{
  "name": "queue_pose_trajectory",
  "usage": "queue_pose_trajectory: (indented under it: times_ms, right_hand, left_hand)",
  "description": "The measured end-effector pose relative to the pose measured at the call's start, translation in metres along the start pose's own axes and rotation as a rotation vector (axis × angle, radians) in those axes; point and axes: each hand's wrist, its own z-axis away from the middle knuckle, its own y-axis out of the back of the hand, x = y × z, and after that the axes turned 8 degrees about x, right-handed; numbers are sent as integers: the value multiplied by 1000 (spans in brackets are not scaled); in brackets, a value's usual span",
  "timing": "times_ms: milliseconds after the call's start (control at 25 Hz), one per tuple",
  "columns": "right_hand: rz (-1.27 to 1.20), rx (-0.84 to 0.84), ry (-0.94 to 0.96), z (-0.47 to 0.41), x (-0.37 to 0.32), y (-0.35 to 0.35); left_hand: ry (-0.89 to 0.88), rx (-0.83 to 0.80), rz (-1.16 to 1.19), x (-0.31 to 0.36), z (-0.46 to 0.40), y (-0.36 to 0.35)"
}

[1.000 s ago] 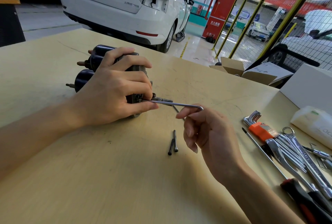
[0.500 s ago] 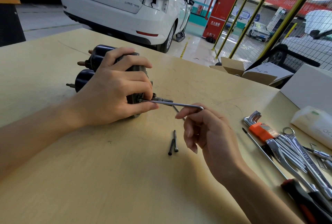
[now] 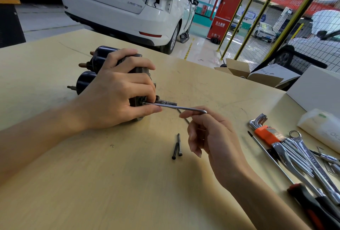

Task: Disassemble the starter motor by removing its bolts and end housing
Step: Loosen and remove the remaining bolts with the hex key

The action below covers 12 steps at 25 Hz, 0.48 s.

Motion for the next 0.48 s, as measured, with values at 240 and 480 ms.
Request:
queue_pose_trajectory:
  times_ms: [240,480]
  right_hand:
    - [12,-11,2,0,0,-1]
    - [17,-17,5,-1,0,-2]
  left_hand:
    - [3,-7,-1,0,0,0]
    - [-4,-1,-1,-1,0,0]
